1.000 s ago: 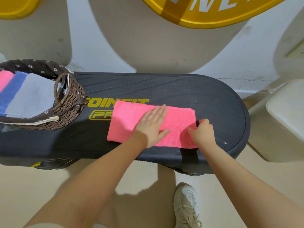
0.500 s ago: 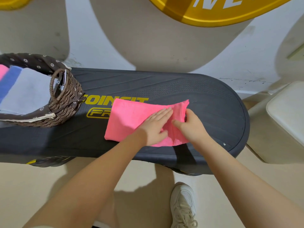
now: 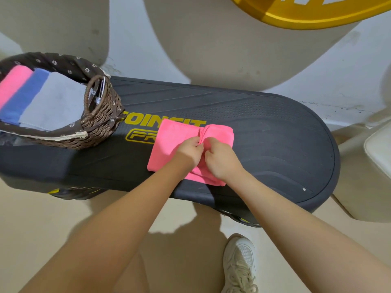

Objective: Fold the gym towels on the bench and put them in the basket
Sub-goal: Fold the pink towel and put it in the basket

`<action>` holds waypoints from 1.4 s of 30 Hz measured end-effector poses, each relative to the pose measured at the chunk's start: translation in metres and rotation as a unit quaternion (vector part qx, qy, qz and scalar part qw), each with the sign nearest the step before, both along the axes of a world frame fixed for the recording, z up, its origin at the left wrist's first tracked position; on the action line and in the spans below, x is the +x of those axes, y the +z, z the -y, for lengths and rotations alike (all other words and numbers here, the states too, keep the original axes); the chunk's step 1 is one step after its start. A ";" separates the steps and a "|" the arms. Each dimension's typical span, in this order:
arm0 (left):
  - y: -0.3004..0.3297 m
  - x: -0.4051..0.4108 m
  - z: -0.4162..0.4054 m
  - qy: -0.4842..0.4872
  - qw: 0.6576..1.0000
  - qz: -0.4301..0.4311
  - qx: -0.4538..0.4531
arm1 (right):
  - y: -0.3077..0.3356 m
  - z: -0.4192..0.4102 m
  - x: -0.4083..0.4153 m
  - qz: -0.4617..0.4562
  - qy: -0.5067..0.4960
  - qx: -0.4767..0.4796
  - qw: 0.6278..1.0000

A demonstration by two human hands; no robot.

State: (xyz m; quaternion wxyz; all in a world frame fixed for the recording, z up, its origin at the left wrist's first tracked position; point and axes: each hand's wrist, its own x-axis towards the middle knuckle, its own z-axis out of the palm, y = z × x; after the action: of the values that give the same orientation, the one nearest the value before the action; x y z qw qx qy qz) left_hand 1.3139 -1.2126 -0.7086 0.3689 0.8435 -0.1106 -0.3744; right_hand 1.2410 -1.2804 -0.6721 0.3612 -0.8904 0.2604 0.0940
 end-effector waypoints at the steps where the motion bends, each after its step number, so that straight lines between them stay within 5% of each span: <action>1: 0.000 0.001 0.000 -0.008 1.000 0.010 0.006 | -0.002 0.002 -0.001 0.003 0.021 -0.057 0.998; 4: 0.001 0.004 -0.001 -0.017 0.999 0.029 0.004 | -0.011 0.006 -0.001 0.012 0.087 -0.197 0.976; 7: 0.004 0.010 -0.014 0.007 0.998 0.055 0.016 | -0.022 0.009 -0.002 -0.020 0.123 -0.164 0.978; 10: 0.007 0.018 -0.036 0.034 0.984 0.175 0.027 | -0.031 0.012 -0.005 -0.068 0.162 -0.182 0.967; 14: 0.008 0.022 -0.056 0.006 0.940 0.249 0.233 | -0.040 0.013 -0.008 -0.103 0.159 -0.163 0.968; 18: 0.007 0.019 -0.068 -0.022 0.906 0.301 0.296 | -0.038 0.013 -0.003 -0.126 0.143 -0.132 0.973; 22: 0.009 0.026 -0.067 -0.015 0.920 0.229 0.318 | -0.038 0.009 0.001 -0.145 0.141 -0.172 0.964; 27: 0.018 0.028 -0.064 0.005 0.955 0.128 0.269 | -0.035 0.009 0.003 -0.141 0.135 -0.193 0.962; 30: 0.025 0.026 -0.063 0.038 0.982 0.140 0.117 | -0.035 0.008 0.002 -0.127 0.125 -0.201 0.963; 35: 0.041 -0.001 -0.038 0.015 0.975 0.201 -0.088 | -0.033 0.010 0.000 -0.081 0.106 -0.159 0.978; 39: 0.024 -0.020 -0.019 -0.023 0.971 0.181 -0.153 | -0.030 0.032 -0.005 0.031 0.079 0.028 0.996; 42: 0.011 -0.031 -0.012 -0.039 0.975 0.168 -0.139 | -0.021 0.057 -0.018 0.122 -0.047 0.192 0.973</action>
State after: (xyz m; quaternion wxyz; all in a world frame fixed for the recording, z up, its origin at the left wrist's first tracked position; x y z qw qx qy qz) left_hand 1.2826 -1.2006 -0.6979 0.4439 0.8298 -0.2551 -0.2221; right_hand 1.2227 -1.3374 -0.6929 0.5585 -0.7959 0.2331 0.0158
